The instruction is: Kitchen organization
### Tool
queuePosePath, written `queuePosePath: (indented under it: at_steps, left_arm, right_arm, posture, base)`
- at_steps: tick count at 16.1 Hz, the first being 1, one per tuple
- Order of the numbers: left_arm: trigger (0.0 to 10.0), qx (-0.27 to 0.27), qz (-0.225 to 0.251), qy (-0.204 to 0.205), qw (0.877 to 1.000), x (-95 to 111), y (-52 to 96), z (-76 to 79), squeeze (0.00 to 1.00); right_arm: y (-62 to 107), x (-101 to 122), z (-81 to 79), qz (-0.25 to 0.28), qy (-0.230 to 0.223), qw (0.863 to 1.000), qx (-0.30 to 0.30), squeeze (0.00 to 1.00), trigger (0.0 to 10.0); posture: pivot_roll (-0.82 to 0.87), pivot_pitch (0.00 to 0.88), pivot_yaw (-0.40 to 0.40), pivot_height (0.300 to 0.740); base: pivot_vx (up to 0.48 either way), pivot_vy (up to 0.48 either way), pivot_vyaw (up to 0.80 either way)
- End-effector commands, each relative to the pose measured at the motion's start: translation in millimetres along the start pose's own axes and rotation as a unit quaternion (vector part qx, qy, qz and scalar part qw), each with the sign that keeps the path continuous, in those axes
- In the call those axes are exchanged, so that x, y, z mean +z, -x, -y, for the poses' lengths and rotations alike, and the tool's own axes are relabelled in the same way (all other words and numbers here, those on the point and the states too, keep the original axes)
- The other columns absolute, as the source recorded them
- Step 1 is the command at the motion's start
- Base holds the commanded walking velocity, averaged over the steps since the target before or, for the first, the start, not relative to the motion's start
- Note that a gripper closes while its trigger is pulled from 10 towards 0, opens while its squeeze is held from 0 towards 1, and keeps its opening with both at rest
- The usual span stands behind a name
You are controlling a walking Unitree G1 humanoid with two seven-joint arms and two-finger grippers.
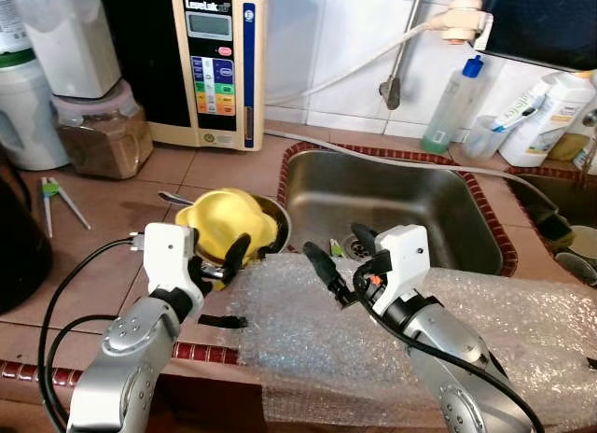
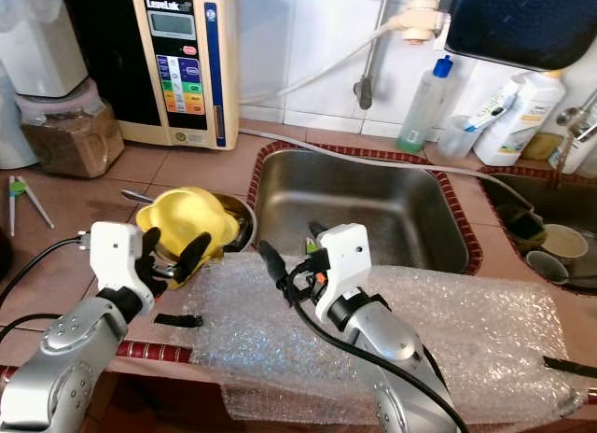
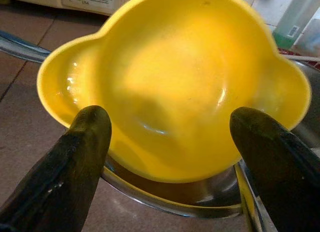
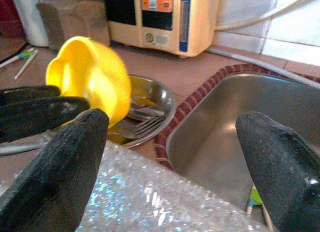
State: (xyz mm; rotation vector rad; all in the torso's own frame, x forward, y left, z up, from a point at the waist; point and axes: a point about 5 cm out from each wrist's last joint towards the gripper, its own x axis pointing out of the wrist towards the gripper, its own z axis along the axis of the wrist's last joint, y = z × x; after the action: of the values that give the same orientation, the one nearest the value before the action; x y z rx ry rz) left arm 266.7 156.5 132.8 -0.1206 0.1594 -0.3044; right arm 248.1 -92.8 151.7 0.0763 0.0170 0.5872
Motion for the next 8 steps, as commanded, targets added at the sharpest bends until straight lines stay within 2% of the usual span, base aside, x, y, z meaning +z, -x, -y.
queuePosePath:
  at_steps: [1, 4, 6, 7, 8]
  left_arm:
    - [10.0, -0.007, -0.040, 0.017, 0.999, -12.5, -4.2, 4.8, 0.00]
    - [10.0, -0.016, -0.049, 0.038, 0.998, -10.2, -12.2, 8.5, 0.00]
    - [10.0, -0.015, -0.044, 0.040, 0.998, -7.6, -17.0, 10.5, 0.00]
    - [3.8, -0.023, -0.038, 0.037, 0.998, -5.3, -21.0, 13.9, 0.00]
    - [0.0, -0.018, -0.033, 0.041, 0.998, -4.5, -23.0, 14.2, 0.00]
  right_arm:
    - [0.8, 0.8, -0.6, -0.002, 0.011, 1.000, 0.006, 0.31, 10.0]
    - [1.5, 0.8, -1.2, -0.003, 0.015, 1.000, 0.003, 0.23, 10.0]
    - [2.4, -0.8, -1.9, -0.006, 0.018, 1.000, -0.001, 0.22, 10.0]
    - [1.8, 1.1, -3.5, -0.005, 0.022, 1.000, -0.002, 0.22, 10.0]
    - [1.5, 1.2, -3.9, -0.004, 0.022, 1.000, -0.006, 0.21, 10.0]
  posture:
    - [0.16, 0.000, -0.070, 0.740]
    - [0.15, 0.000, -0.066, 0.740]
    - [0.13, 0.000, -0.063, 0.740]
    - [0.12, 0.000, -0.058, 0.740]
    - [0.12, 0.000, -0.056, 0.740]
  base:
    - [0.000, 0.000, 0.00]
    - [0.000, 0.000, 0.00]
    - [0.000, 0.000, 0.00]
    - [0.000, 0.000, 0.00]
    - [0.000, 0.000, 0.00]
